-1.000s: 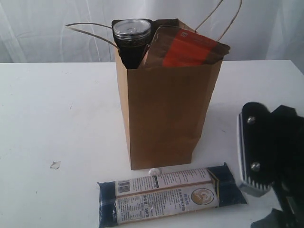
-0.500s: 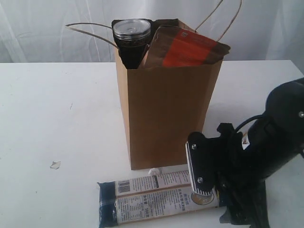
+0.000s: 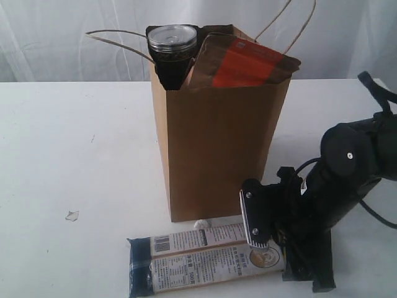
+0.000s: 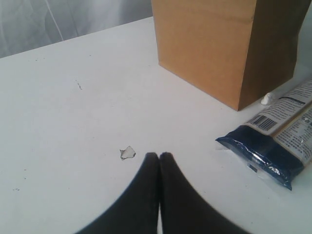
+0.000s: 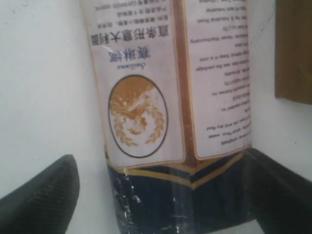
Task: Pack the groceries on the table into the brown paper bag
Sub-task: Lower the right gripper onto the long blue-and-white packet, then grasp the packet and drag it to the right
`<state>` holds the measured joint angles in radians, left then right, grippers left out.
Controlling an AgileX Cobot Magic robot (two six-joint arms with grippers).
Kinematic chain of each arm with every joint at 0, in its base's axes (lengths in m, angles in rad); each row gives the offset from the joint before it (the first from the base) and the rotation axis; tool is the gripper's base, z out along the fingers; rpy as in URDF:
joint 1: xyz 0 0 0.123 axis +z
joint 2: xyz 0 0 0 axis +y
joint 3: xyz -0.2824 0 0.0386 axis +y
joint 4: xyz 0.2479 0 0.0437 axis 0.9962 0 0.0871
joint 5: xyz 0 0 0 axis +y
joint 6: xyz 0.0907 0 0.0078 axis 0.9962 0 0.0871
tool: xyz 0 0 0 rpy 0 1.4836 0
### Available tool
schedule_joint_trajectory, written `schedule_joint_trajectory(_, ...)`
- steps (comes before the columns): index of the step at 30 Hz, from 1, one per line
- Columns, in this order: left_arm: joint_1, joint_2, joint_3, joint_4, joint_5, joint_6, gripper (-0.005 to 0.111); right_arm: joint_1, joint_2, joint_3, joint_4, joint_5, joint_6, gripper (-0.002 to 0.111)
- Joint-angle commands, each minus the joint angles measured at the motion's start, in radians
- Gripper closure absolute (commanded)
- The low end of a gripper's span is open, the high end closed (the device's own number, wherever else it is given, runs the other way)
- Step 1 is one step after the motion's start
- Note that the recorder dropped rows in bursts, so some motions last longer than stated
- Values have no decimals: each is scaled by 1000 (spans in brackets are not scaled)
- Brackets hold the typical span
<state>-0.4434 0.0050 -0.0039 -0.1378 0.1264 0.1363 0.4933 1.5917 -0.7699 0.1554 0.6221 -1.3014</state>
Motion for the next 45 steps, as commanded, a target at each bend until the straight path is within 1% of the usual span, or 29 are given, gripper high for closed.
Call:
schedule_joint_trajectory(1, 1, -5, 4, -4, 5, -3, 107, -26, 36, -4, -3, -25, -30, 25)
schedule_joint_trajectory(14, 1, -5, 4, -4, 5, -3, 107, -26, 167, -36, -3, -14, -30, 25)
schedule_joint_trajectory(17, 1, -5, 4, -4, 5, -3, 107, -26, 184, -36, -3, 25, 1, 29)
schedule_joint_trajectory(18, 1, -5, 4, -4, 5, -3, 107, -26, 186, -36, -3, 37, 15, 31)
schedule_joint_trajectory(20, 1, -5, 4, -4, 5, -3, 107, -26, 186, -34, -3, 74, 83, 41)
schedule_joint_trajectory(25, 1, -5, 4, -4, 5, -3, 107, -26, 175, -13, -7, 163, 361, 77)
schedule_joint_trajectory(26, 1, -5, 4, -4, 5, -3, 107, -26, 169, -7, -14, 172, 400, 82)
schedule_joint_trajectory(28, 1, -5, 4, -4, 5, -3, 107, -26, 152, 12, -37, 193, 442, 93)
schedule_joint_trajectory(31, 1, -5, 4, -4, 5, -3, 107, -26, 124, 32, -64, 231, 474, 104)
schedule_joint_trajectory(33, 1, -5, 4, -4, 5, -3, 107, -26, 104, 44, -79, 254, 492, 108)
schedule_joint_trajectory(42, 1, -5, 4, -4, 5, -3, 107, -26, -7, 83, -207, 309, 608, 108)
schedule_joint_trajectory(45, 1, -5, 4, -4, 5, -3, 107, -26, -58, 95, -270, 331, 696, 108)
